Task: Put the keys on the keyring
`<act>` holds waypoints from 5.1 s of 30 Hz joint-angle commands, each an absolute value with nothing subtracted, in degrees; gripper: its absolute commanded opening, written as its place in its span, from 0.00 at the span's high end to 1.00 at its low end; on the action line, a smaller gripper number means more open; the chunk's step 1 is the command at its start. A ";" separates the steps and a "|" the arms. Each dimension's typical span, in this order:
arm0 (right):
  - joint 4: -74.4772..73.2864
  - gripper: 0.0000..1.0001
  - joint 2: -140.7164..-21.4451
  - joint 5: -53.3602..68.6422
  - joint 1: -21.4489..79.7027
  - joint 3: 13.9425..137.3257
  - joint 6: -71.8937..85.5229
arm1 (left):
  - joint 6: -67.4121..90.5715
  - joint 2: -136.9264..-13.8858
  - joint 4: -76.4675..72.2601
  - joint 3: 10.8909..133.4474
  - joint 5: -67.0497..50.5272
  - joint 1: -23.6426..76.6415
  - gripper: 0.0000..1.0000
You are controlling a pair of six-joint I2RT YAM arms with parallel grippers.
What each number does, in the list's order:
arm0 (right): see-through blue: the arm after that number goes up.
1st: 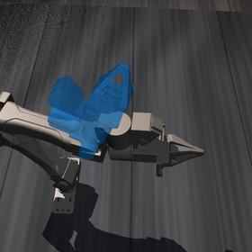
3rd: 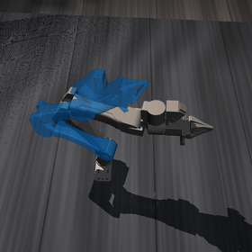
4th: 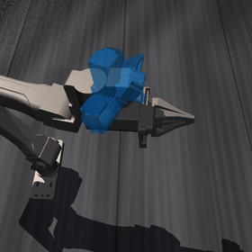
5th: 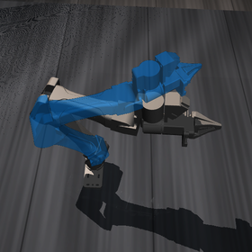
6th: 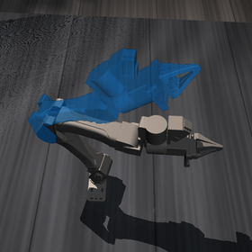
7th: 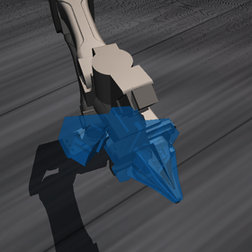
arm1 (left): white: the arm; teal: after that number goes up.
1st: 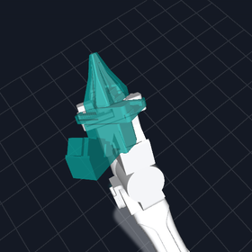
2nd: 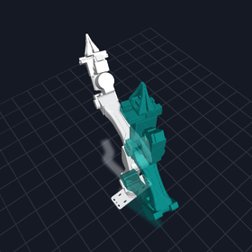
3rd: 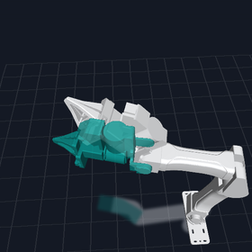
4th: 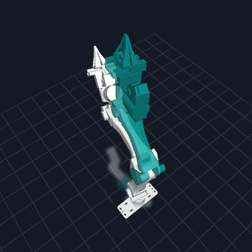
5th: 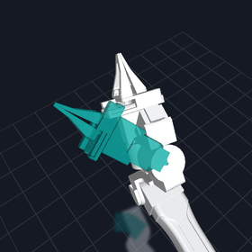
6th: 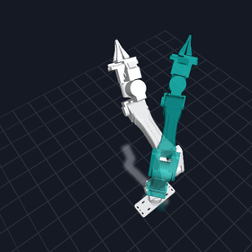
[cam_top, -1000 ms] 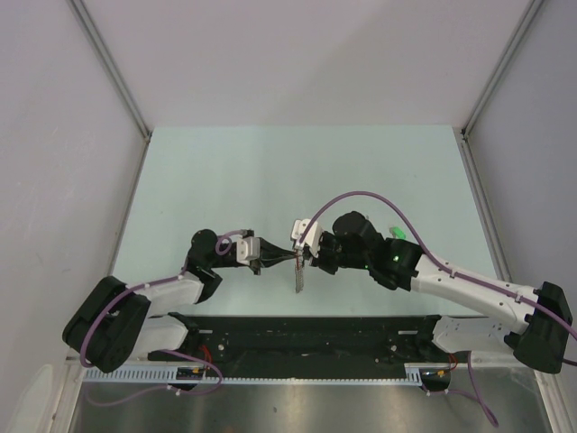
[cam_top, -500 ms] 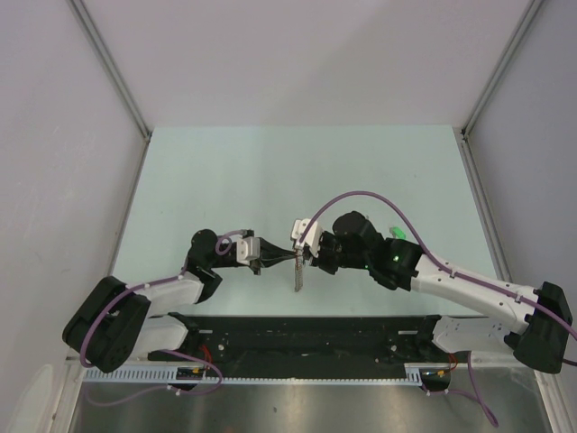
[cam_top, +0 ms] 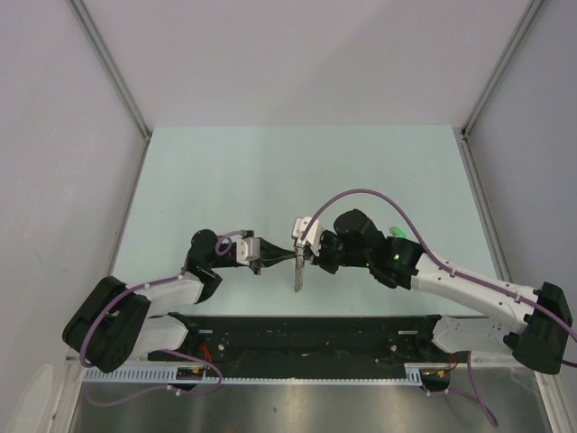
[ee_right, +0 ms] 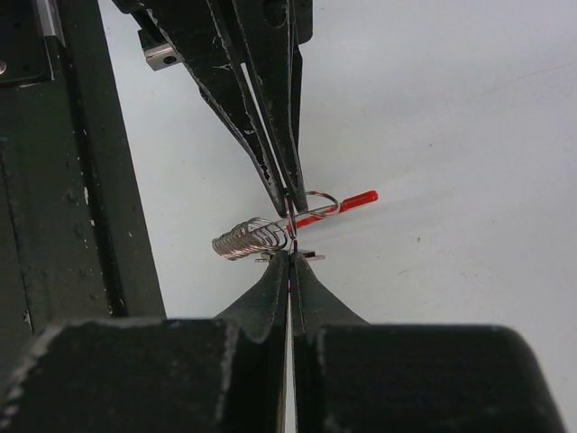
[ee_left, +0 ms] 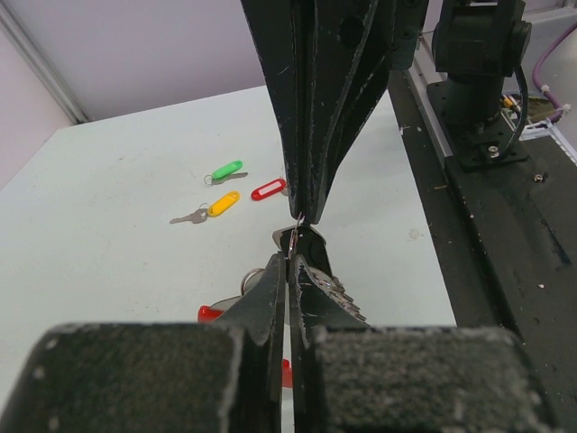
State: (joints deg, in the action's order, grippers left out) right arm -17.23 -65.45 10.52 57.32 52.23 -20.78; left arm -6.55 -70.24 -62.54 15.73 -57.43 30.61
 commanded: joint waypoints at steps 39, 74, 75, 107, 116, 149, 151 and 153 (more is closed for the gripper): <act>-15.64 1.00 -66.71 14.85 56.87 55.46 -20.92 | -11.34 -70.05 -61.96 17.84 -61.17 32.34 1.00; -14.41 1.00 -67.33 16.34 56.87 55.55 -20.39 | -13.01 -69.70 -58.19 19.07 -61.52 34.28 1.00; -14.41 1.00 -67.41 17.13 56.78 55.55 -20.30 | -13.18 -69.70 -57.92 19.25 -61.61 34.45 1.00; -16.69 0.53 -62.32 12.03 54.16 55.64 -14.51 | -8.72 -68.38 -57.88 18.64 -47.20 36.74 1.00; -11.17 0.55 -55.63 20.91 47.81 47.99 -10.46 | 7.29 -74.17 -82.95 13.01 -47.55 34.19 1.00; -6.06 0.69 -66.18 25.57 46.14 45.70 -15.03 | 17.31 -79.10 -98.00 12.66 -50.98 31.73 1.00; -5.89 0.71 -66.53 26.19 46.14 45.70 -15.20 | 17.31 -78.93 -97.91 12.66 -51.15 31.73 1.00; -6.06 0.71 -66.53 26.54 46.05 45.70 -15.21 | 17.23 -78.84 -97.74 12.66 -51.15 31.82 1.00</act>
State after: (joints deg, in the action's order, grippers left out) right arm -8.19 -66.32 24.58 46.28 45.74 -14.24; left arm 17.04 -79.94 -74.24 12.73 -49.95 32.05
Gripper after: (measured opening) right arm 0.298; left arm 0.006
